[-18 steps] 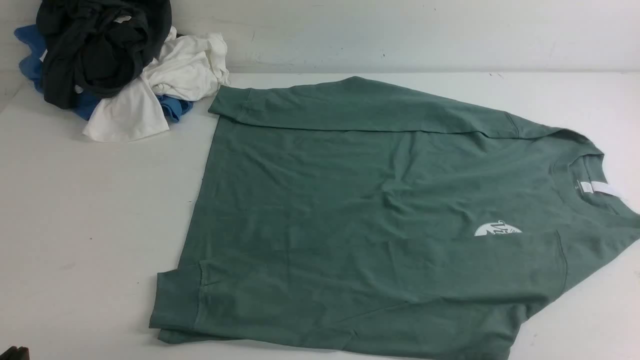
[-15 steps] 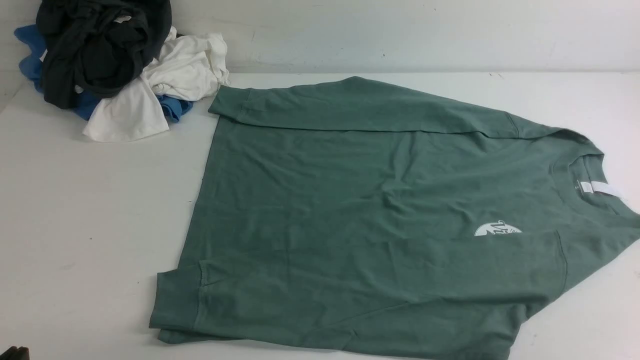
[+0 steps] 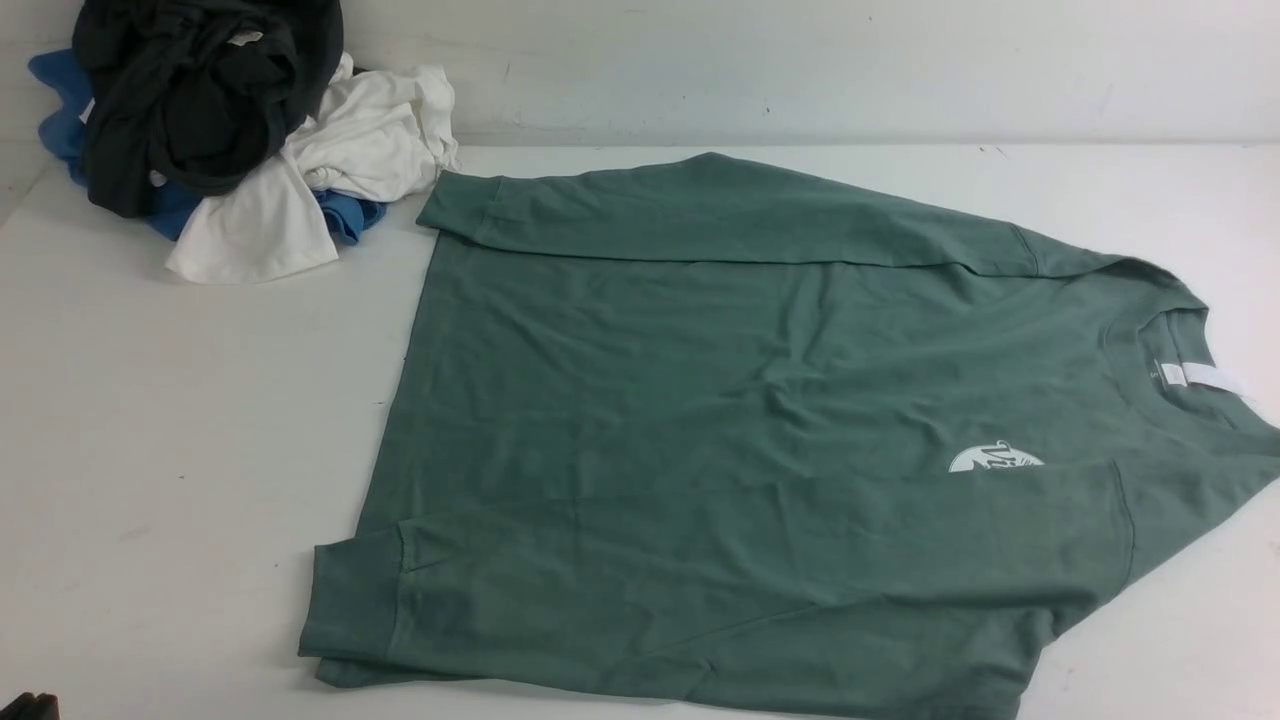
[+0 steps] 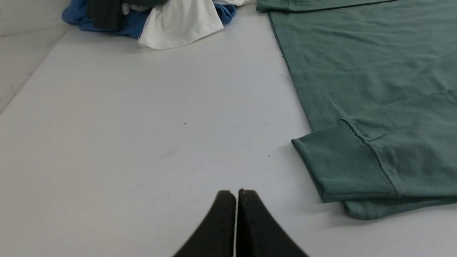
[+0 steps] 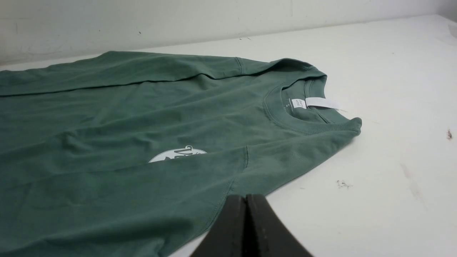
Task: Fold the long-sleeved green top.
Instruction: Use the left arm to clamp the cuff closest to it
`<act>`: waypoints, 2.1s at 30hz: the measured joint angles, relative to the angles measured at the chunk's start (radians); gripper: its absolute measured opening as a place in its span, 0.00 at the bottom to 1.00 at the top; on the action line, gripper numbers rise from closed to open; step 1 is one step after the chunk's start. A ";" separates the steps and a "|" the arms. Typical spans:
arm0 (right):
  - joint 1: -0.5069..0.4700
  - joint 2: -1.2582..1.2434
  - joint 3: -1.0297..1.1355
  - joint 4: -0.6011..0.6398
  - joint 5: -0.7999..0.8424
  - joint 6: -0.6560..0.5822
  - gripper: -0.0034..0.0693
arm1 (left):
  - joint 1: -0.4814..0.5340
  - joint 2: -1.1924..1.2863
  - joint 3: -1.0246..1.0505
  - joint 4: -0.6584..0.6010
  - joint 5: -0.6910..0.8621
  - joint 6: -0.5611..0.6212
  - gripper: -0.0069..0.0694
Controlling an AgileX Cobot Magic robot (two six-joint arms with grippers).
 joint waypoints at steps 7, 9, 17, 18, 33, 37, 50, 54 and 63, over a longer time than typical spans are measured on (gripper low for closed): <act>0.000 0.000 0.000 0.000 0.000 0.000 0.03 | 0.000 0.000 0.000 0.000 0.000 0.000 0.08; 0.000 0.000 0.000 0.000 0.000 0.000 0.03 | 0.000 0.000 0.000 0.000 0.000 0.000 0.08; 0.000 0.000 0.000 0.000 0.000 0.000 0.03 | 0.000 0.000 0.000 0.003 -0.004 0.001 0.08; 0.000 0.000 0.000 0.000 0.000 0.000 0.03 | 0.000 0.000 0.000 0.003 -0.015 0.001 0.08; 0.000 0.000 0.004 -0.021 -0.520 0.016 0.03 | 0.000 0.000 0.004 0.000 -0.681 -0.030 0.08; 0.000 0.000 0.004 -0.007 -0.787 0.042 0.03 | 0.000 0.000 0.004 -0.004 -0.900 -0.265 0.08; 0.000 0.260 -0.329 -0.152 -0.721 0.135 0.03 | 0.000 0.342 -0.446 0.209 -0.560 -0.545 0.08; 0.001 0.504 -0.502 -0.218 -0.440 0.135 0.03 | -0.003 0.598 -0.569 0.346 -0.538 -0.567 0.08; 0.035 0.974 -0.801 0.140 0.526 -0.124 0.03 | -0.278 0.976 -0.689 0.686 -0.090 -0.871 0.08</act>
